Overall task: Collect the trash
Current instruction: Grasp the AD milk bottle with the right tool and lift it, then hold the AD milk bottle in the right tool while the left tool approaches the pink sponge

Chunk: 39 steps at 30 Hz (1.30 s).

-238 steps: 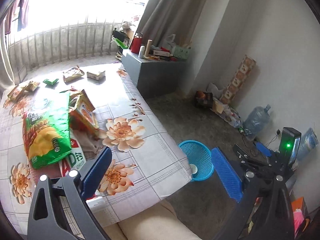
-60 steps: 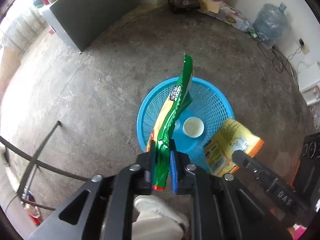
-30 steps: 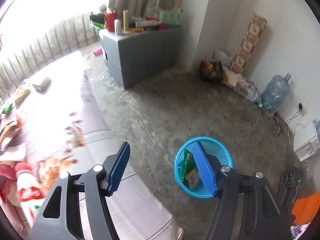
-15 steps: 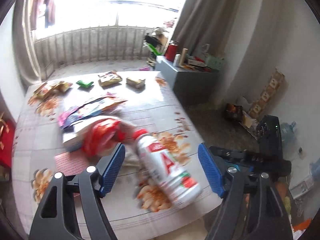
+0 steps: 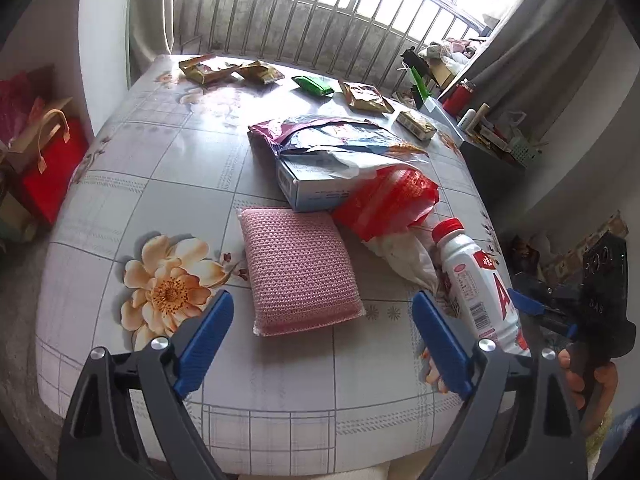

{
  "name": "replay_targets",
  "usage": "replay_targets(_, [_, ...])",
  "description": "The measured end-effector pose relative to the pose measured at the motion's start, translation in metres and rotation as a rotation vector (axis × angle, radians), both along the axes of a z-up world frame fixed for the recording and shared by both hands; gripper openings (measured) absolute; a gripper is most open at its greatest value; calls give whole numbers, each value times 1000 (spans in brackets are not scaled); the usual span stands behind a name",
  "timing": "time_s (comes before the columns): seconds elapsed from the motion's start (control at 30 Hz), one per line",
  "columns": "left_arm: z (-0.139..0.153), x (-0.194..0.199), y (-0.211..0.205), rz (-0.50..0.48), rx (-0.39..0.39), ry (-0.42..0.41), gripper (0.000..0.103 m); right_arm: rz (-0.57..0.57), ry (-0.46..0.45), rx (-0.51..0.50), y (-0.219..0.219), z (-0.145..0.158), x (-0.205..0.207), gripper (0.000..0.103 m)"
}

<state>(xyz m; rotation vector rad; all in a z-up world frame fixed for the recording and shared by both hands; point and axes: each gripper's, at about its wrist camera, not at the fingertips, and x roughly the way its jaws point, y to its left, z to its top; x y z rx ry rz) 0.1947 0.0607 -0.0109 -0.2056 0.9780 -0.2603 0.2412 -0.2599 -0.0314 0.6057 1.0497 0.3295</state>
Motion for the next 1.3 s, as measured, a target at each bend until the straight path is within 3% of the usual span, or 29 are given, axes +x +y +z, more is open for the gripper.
replay_targets(0.43, [-49, 56, -23, 38, 210, 4, 93, 42, 57, -30, 8, -8, 12, 71])
replay_targets(0.6, [-52, 54, -25, 19, 227, -23, 87, 59, 74, -28, 8, -9, 9, 68])
replay_targets(0.73, [-52, 52, -24, 15, 215, -8, 81, 64, 98, -34, 7, -14, 7, 55])
replay_targets(1.03, [-49, 28, -21, -21, 229, -4, 78, 31, 90, -35, -1, -14, -13, 54])
replay_targets(1.3, [-47, -26, -29, -176, 191, 25, 78, -29, 84, -8, -24, -16, -57, 54])
